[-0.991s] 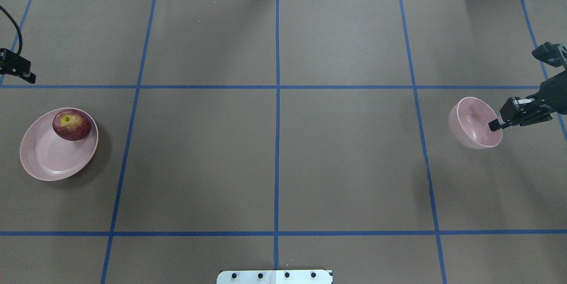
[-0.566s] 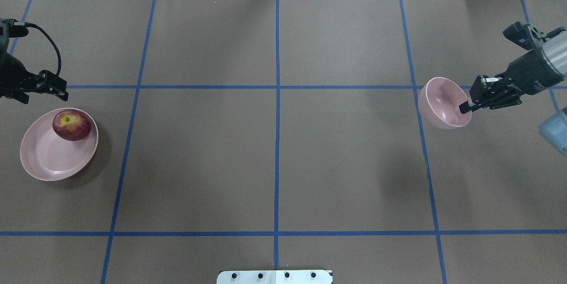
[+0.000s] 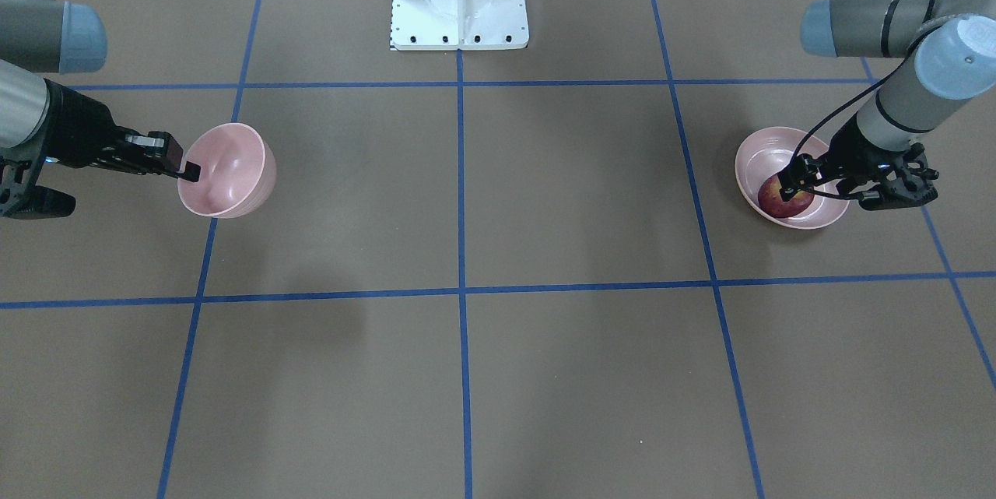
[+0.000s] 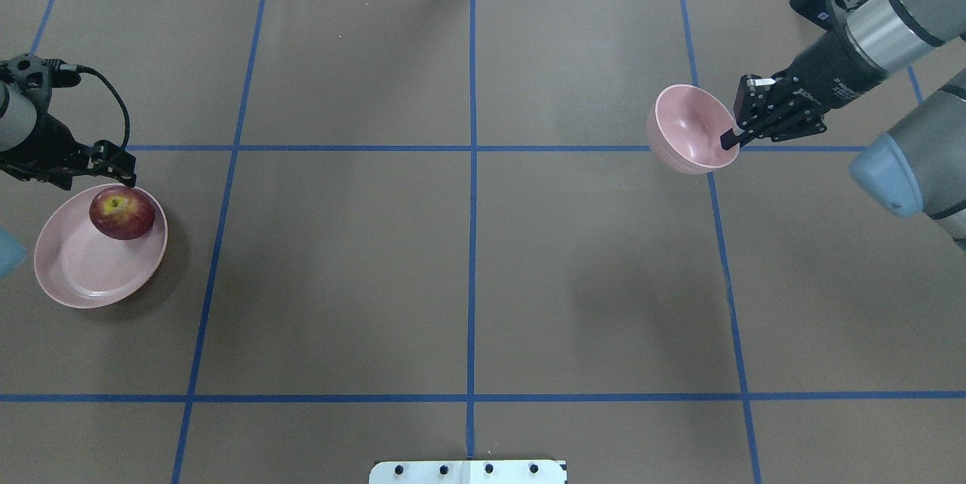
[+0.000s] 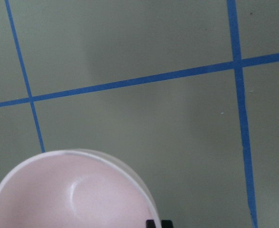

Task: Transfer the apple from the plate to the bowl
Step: 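Slide the pink bowl to center with right gripper while left reaches the apple, then lift the red apple with left gripper while right gripper releases the bowl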

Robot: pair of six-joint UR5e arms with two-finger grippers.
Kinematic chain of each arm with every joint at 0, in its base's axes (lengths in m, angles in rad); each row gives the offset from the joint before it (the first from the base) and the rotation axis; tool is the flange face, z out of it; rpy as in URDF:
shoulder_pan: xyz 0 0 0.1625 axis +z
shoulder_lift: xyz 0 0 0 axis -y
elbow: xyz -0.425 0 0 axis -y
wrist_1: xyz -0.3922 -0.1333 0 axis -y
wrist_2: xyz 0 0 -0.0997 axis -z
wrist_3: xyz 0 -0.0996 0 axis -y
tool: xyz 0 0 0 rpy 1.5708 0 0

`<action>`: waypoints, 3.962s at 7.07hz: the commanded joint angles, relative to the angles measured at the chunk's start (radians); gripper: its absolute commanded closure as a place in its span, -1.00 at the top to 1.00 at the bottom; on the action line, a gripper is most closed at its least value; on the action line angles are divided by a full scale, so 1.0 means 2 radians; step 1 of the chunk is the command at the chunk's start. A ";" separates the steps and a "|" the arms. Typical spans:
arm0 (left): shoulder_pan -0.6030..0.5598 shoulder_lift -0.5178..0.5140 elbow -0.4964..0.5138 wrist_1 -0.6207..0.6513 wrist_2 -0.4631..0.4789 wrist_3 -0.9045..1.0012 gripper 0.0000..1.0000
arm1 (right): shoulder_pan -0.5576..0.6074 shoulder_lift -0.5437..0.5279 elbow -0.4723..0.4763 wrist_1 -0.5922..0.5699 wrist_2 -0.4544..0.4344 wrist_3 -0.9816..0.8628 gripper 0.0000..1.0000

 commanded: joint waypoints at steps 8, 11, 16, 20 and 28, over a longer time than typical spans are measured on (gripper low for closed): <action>0.051 -0.003 0.029 -0.009 0.020 -0.009 0.93 | -0.079 0.072 -0.009 -0.018 -0.082 0.064 -1.00; 0.048 0.006 0.010 0.001 0.012 -0.004 -0.99 | -0.088 0.096 -0.006 -0.051 -0.093 0.071 -1.00; 0.042 -0.076 -0.116 0.238 -0.003 0.019 -1.00 | -0.189 0.141 -0.054 -0.052 -0.203 0.085 -1.00; 0.043 -0.092 -0.123 0.243 -0.026 0.006 -1.00 | -0.205 0.237 -0.179 -0.045 -0.246 0.081 -1.00; 0.117 -0.222 -0.074 0.241 -0.022 -0.165 -1.00 | -0.152 0.251 -0.217 -0.002 -0.193 0.083 1.00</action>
